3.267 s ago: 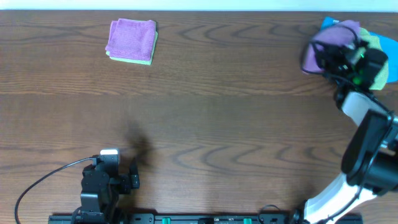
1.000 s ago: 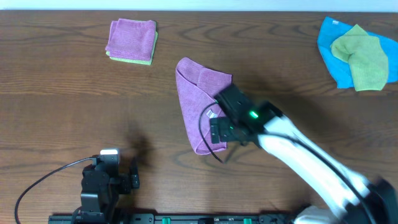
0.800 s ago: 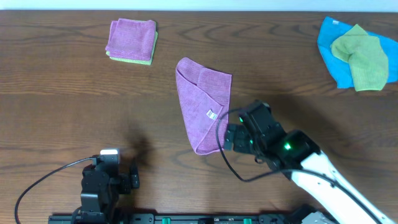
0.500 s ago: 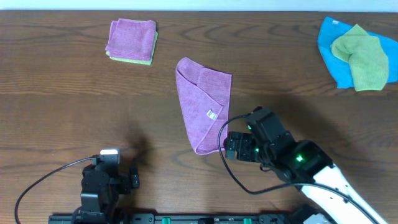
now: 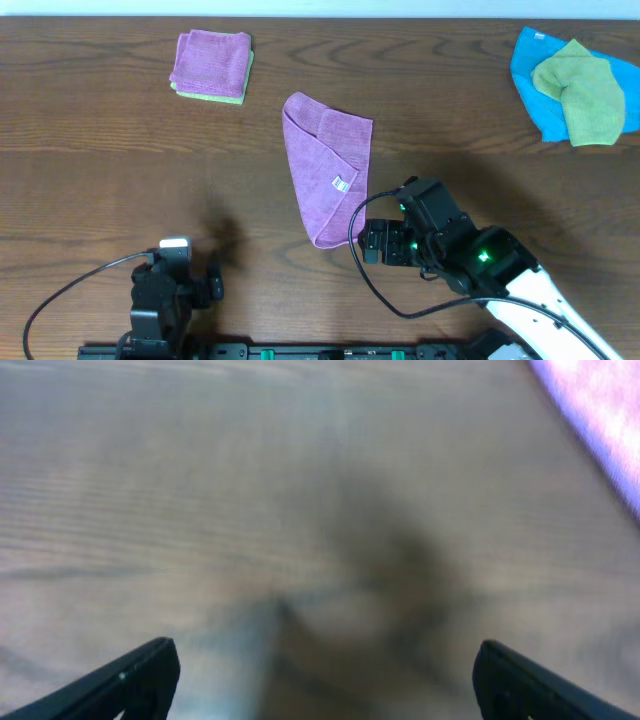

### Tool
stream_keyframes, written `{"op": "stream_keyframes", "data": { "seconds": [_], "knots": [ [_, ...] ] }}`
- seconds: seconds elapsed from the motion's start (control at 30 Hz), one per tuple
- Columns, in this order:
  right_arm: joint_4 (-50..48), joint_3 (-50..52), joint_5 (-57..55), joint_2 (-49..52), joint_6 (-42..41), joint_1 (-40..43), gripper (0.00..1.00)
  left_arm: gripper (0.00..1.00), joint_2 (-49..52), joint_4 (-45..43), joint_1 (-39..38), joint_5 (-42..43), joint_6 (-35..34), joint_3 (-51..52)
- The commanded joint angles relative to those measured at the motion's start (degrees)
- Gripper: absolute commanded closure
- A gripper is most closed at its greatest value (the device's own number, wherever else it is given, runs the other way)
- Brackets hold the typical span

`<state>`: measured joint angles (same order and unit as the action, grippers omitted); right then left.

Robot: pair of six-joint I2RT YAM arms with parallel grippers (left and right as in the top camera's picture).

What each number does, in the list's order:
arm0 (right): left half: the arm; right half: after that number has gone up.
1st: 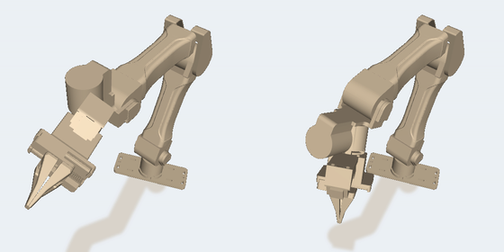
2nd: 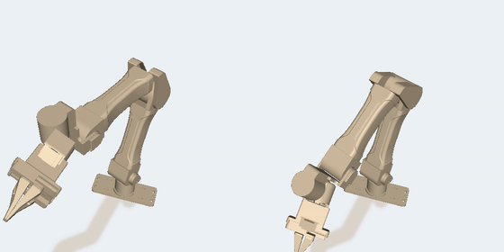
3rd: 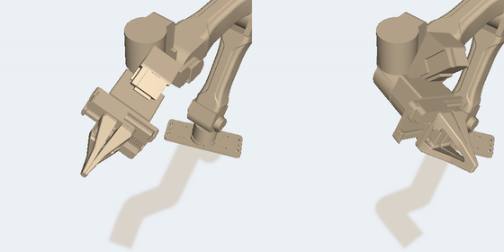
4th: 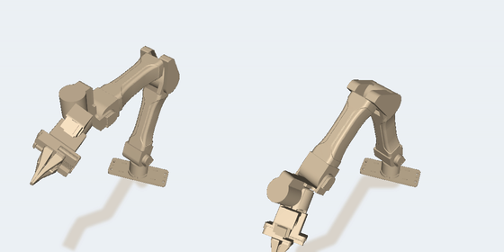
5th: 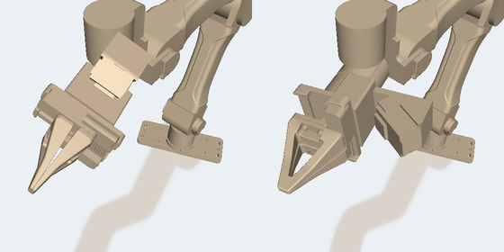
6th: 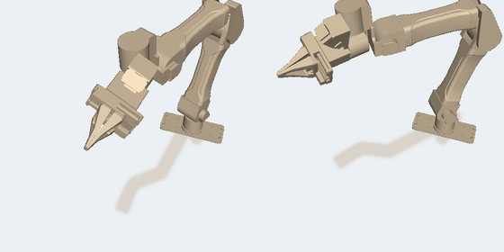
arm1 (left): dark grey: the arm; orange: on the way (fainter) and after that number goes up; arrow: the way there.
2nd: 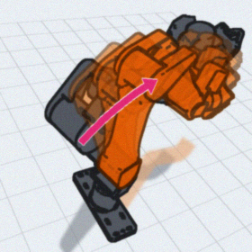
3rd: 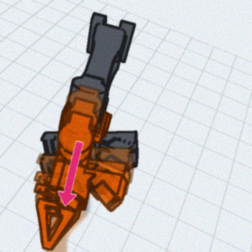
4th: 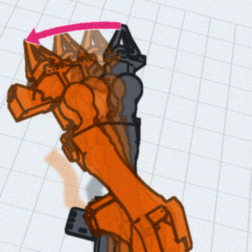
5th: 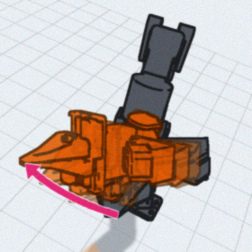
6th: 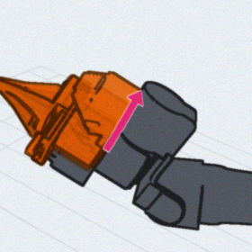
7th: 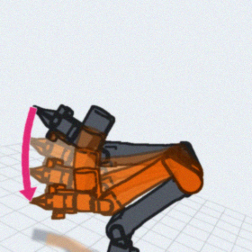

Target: Fold the cloth

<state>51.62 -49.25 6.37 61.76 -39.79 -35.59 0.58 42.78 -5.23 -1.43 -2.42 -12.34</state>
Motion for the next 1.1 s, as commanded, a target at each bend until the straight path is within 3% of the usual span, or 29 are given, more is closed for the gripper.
{"op": "stream_keyframes", "data": {
  "seconds": [0.0,0.07,0.13,0.27,0.5,0.7,0.9,1.07],
  "knots": [
    [-0.1,0.2,-1.0,-0.4,1.1,0.3,0.01,0.05,-0.3,-7.0,0.3,13.5,-16.7,0.8],
    [-0.1,0.2,-1.0,-0.4,1.1,0.3,0.01,0.05,-0.3,-10.6,0.3,27.7,-24.8,-0.1],
    [0.0,0.2,-1.0,-0.4,1.1,0.3,0.01,0.05,-0.3,-12.8,0.3,36.2,-27.6,-0.3],
    [-0.1,0.2,-0.8,-0.4,0.5,0.3,0.01,0.05,-0.3,-9.4,0.3,36.1,-27.6,-0.2],
    [2.1,0.2,2.1,-0.4,-8.4,2.3,0.01,0.05,-0.3,-16.1,0.3,36.7,-32.7,-0.2],
    [2.1,0.2,2.7,-0.4,-2.6,7.7,0.01,0.05,2.2,-25.9,0.3,36.4,-38.6,-0.3],
    [2.6,0.2,3.2,-0.4,-0.8,13.9,0.01,0.0,21.2,-26.0,0.1,43.0,-34.3,-7.5],
    [2.1,0.2,2.1,-0.4,1.9,19.5,0.01,0.0,48.4,-11.5,-5.5,39.1,-20.5,-28.4]
  ]
}}
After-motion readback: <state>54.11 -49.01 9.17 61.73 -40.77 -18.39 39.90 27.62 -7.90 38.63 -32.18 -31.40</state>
